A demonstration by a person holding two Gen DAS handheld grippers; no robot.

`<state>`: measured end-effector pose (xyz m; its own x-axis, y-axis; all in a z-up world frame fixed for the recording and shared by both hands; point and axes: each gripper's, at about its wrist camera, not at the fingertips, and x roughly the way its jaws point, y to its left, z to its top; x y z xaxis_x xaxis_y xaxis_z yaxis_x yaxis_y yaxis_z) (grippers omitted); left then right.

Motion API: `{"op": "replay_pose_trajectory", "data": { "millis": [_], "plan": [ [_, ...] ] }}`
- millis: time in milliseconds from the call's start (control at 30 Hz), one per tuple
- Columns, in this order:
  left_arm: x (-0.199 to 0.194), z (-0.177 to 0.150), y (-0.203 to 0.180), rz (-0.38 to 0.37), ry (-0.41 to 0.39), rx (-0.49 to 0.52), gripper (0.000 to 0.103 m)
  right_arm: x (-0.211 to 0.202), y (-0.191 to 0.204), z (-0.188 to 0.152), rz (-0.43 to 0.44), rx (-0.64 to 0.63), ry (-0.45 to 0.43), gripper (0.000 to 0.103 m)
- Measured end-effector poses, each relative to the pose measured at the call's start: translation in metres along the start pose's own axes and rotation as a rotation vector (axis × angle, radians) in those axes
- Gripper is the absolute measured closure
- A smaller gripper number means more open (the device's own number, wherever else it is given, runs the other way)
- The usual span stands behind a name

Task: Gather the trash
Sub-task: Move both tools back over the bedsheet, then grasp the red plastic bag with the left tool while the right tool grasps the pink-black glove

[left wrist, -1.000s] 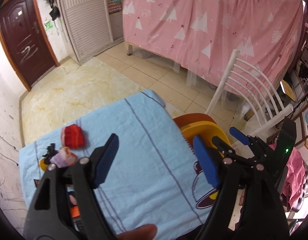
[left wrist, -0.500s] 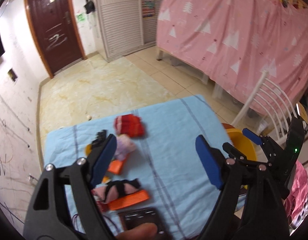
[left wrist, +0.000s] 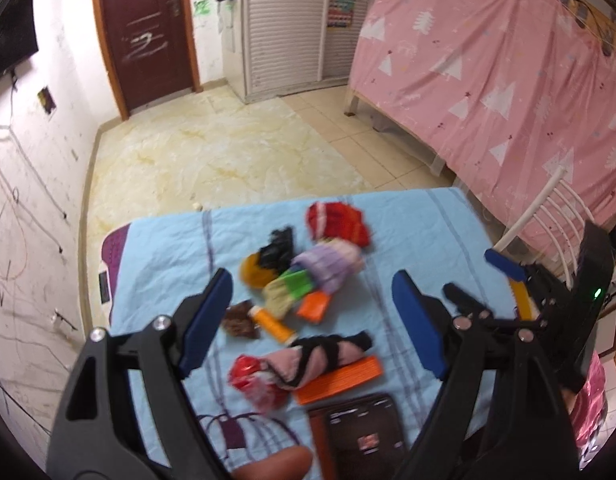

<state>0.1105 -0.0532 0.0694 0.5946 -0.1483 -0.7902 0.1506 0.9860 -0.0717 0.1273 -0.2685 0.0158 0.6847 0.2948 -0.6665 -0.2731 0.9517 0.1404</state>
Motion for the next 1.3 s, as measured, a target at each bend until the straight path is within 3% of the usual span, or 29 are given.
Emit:
{"op": "replay_pose_trajectory", "data": {
  "millis": [233,400,633,1033,1133,1233,1300],
  "plan": [
    [0.023,-0.032,0.053,0.019,0.069,-0.067,0.024,0.014,0.029,0.004,0.027,-0.040,0.026,0.025],
    [0.037,-0.052,0.076,-0.035,0.123,-0.107,0.024,0.024,0.049,0.001,0.043,-0.070,0.047,0.025],
    [0.039,-0.072,0.085,-0.110,0.151,-0.078,0.024,0.036,0.069,0.001,0.083,-0.079,0.076,0.025],
    [0.069,-0.114,0.072,-0.144,0.223,-0.044,0.026,0.043,0.090,-0.006,0.107,-0.107,0.104,0.025],
    [0.072,-0.119,0.066,-0.161,0.235,-0.039,0.033,0.042,0.092,-0.009,0.107,-0.116,0.107,0.025],
    [0.077,-0.123,0.059,-0.160,0.238,-0.035,0.051,0.043,0.090,-0.011,0.114,-0.112,0.114,0.025],
    [0.079,-0.125,0.055,-0.149,0.230,-0.021,0.076,0.045,0.089,-0.013,0.116,-0.107,0.121,0.025]
  ]
}}
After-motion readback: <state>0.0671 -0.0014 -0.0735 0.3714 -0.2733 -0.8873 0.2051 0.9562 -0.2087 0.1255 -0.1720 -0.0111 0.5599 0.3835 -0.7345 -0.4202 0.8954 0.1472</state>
